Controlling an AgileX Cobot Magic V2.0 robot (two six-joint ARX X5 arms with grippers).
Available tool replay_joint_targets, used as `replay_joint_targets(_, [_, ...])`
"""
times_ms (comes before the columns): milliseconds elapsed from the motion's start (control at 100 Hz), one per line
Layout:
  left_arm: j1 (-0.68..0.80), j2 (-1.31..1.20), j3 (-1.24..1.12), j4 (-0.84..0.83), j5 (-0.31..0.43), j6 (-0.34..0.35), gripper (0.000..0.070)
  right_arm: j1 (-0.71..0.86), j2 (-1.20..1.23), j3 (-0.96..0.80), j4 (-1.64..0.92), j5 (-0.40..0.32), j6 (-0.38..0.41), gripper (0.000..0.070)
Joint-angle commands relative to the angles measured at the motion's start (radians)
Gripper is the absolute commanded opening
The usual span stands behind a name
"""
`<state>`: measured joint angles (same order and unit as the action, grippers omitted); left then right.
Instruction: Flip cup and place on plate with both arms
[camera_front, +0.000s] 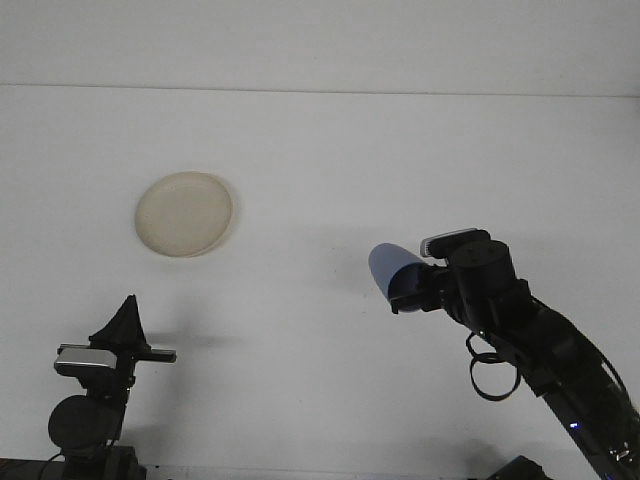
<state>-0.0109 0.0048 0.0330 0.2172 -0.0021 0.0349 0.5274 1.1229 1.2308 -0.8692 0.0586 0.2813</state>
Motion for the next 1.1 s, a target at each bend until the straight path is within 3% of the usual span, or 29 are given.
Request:
replay_joint_targets(0, [0.000, -0.002, -0.019, 0.013, -0.005, -0.005, 0.0012, 0.019, 0.054, 0.083, -0.106, -0.017, 0.064, 0.0006])
replay_joint_targets(190, [0.000, -0.002, -0.019, 0.013, -0.005, -0.005, 0.0012, 0.057, 0.201, 0.241, -0.319, -0.060, 0.064, 0.0006])
replay_joint_targets(420, [0.000, -0.002, -0.019, 0.013, -0.005, -0.005, 0.0012, 0.117, 0.403, 0.357, -0.436, -0.062, 0.069, 0.0006])
replay_joint_targets(720, [0.000, -0.002, -0.019, 0.013, -0.005, -0.005, 0.0012, 0.190, 0.599, 0.372, -0.474, -0.092, 0.032, 0.0006])
replay_joint_targets(1090, [0.000, -0.002, -0.019, 0.013, -0.005, -0.005, 0.0012, 0.206, 0.665, 0.372, -0.464, -0.096, 0.009, 0.0012])
